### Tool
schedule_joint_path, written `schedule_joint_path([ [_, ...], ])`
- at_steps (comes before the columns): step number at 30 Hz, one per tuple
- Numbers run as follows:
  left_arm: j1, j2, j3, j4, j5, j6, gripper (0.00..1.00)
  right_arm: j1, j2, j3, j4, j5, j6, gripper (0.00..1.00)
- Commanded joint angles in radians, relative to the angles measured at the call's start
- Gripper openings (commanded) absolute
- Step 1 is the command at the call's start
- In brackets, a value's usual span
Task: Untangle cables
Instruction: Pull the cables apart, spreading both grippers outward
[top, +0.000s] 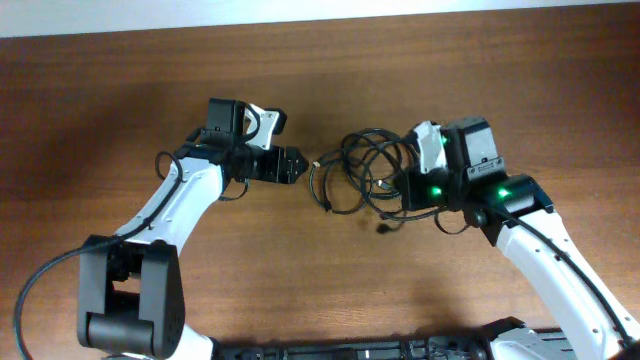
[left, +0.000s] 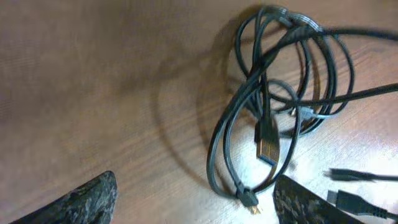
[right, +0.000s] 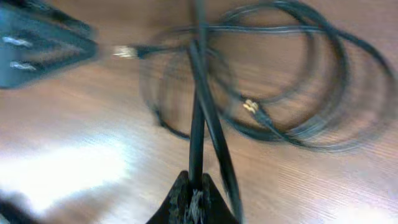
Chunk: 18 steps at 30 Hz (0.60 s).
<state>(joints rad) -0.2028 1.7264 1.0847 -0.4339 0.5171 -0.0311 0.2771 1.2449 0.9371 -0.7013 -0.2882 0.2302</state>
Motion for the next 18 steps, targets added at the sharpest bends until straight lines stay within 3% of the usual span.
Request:
schedule_joint_path([
  [1,-0.025,0.009,0.009,0.04,0.018,0.001,0.82,-0.002,-0.021,0.011,-0.06,0.196,0.033,0.04],
  [11,-0.123,0.074,0.009,0.184,-0.052,0.001,0.81,-0.002,-0.021,0.011,-0.096,0.195,0.033,0.04],
  [16,-0.167,0.154,0.009,0.236,-0.05,0.0,0.68,-0.002,-0.021,0.011,-0.097,0.195,0.033,0.04],
  [18,-0.177,0.17,0.009,0.235,-0.05,0.001,0.55,-0.002,-0.021,0.011,-0.097,0.195,0.033,0.04],
])
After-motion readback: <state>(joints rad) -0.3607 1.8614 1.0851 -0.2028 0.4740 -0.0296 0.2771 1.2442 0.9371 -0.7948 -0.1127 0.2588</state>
